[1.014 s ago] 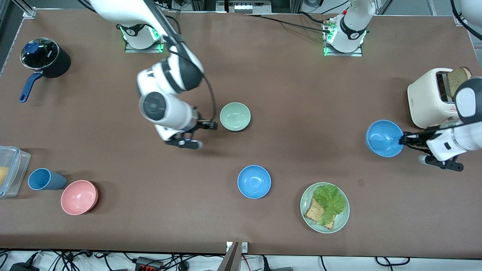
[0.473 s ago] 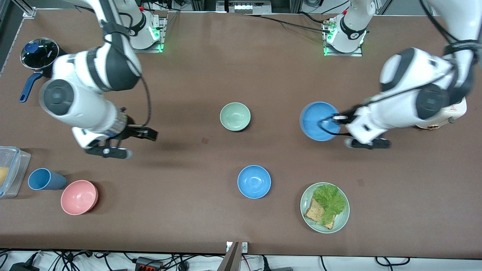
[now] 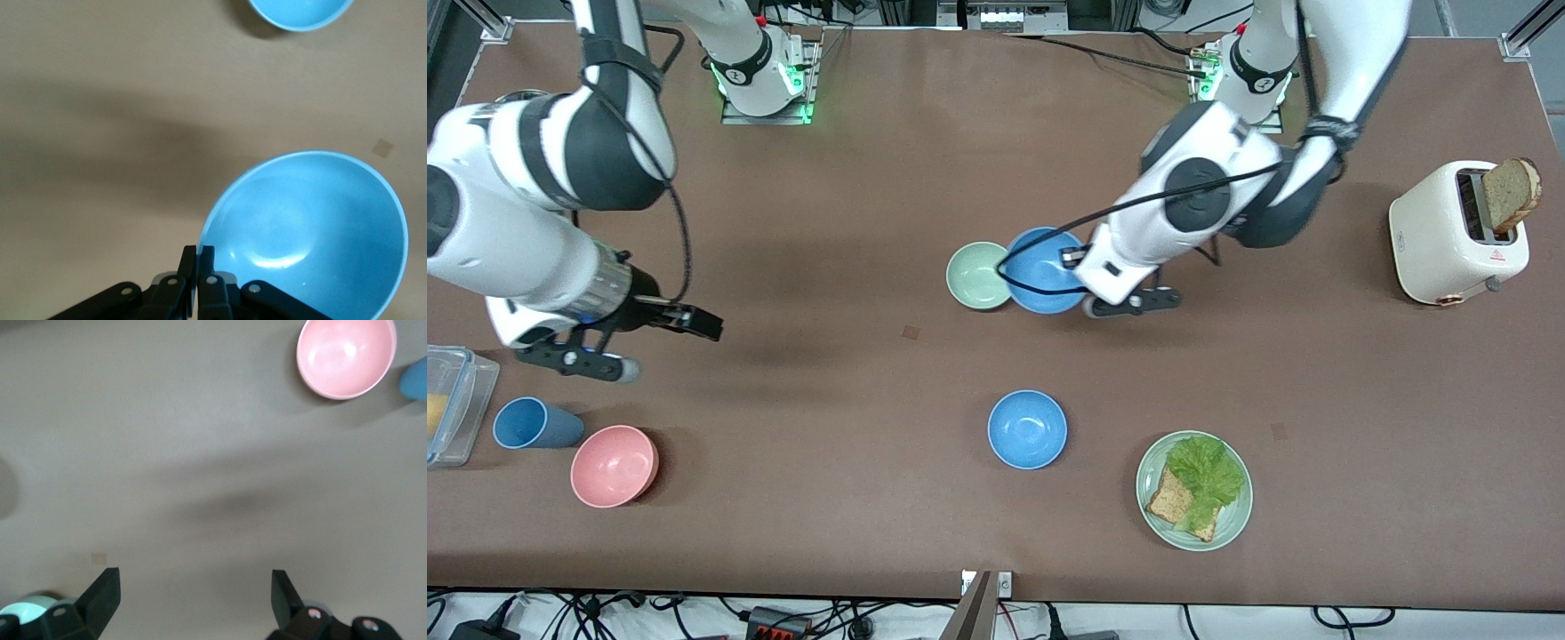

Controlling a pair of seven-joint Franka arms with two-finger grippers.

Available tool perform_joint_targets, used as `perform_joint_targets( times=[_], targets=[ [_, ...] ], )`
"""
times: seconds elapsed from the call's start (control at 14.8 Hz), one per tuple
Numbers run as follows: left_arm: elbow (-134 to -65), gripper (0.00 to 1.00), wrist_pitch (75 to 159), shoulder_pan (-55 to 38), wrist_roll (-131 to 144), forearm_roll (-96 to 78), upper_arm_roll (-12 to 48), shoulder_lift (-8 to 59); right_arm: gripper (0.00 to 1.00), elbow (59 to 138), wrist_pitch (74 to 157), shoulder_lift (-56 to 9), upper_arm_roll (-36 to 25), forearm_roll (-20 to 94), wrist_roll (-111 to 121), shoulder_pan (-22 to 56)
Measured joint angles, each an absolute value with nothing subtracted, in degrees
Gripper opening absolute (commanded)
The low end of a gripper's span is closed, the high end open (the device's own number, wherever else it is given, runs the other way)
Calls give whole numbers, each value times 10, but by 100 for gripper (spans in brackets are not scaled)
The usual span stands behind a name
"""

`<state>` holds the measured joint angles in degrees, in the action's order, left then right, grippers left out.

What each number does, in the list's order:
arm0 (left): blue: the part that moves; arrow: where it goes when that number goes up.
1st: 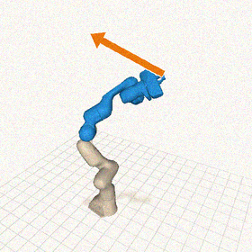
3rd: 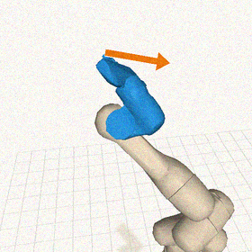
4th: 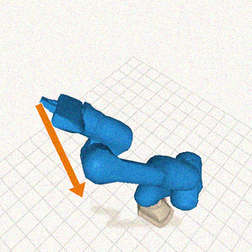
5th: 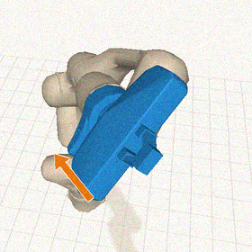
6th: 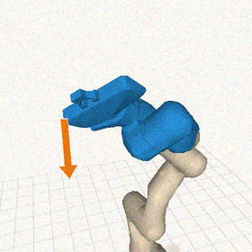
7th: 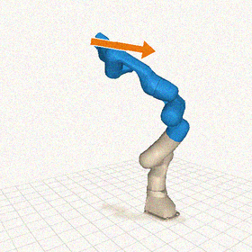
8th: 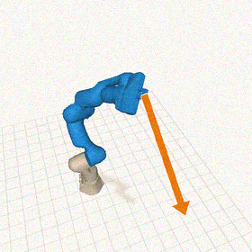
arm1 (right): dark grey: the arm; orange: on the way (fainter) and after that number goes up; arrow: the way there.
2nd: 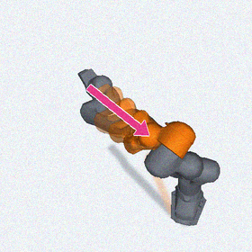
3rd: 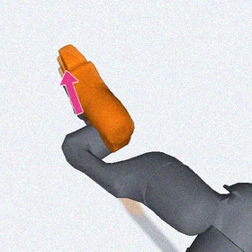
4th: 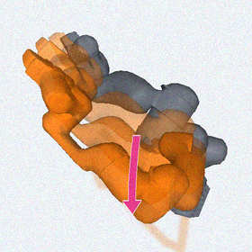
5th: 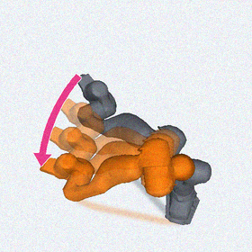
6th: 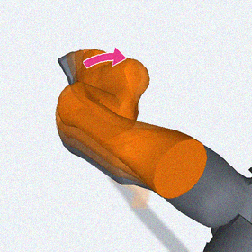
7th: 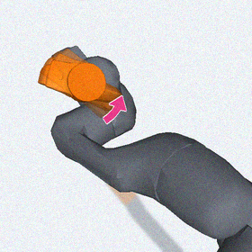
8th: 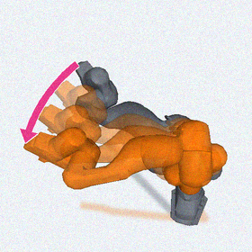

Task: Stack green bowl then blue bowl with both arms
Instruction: 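Lower the blue bowl into the green bowl and open the left gripper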

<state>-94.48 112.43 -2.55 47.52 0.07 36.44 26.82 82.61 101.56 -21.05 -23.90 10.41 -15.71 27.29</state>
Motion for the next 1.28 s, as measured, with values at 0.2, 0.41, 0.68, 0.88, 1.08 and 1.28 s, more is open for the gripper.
perform_joint_targets(
  times=[0.2, 0.41, 0.68, 0.88, 1.08, 1.28],
  targets=[
    [-946, 0, 1157, -72, 547, 64, 363, 305, 100, 801, 1016, -190, -153, 39, -153, 177],
    [-945, 0, 1184, -98, 583, 105, 363, 341, 100, 800, 1013, -162, -64, 20, -130, 70],
    [-945, 0, 1193, -108, 588, 114, 362, 360, 100, 800, 986, -143, -53, 20, -43, 14],
    [-944, 2, 1204, -122, 595, 114, 362, 364, 100, 800, 968, -135, -52, 20, -12, -6],
    [-944, 44, 1210, -135, 600, 114, 362, 374, 100, 800, 959, -123, -50, 20, -8, -9],
    [-940, 53, 1213, -139, 611, 114, 359, 383, 100, 800, 947, -120, -49, 20, -8, -9]
  ],
)
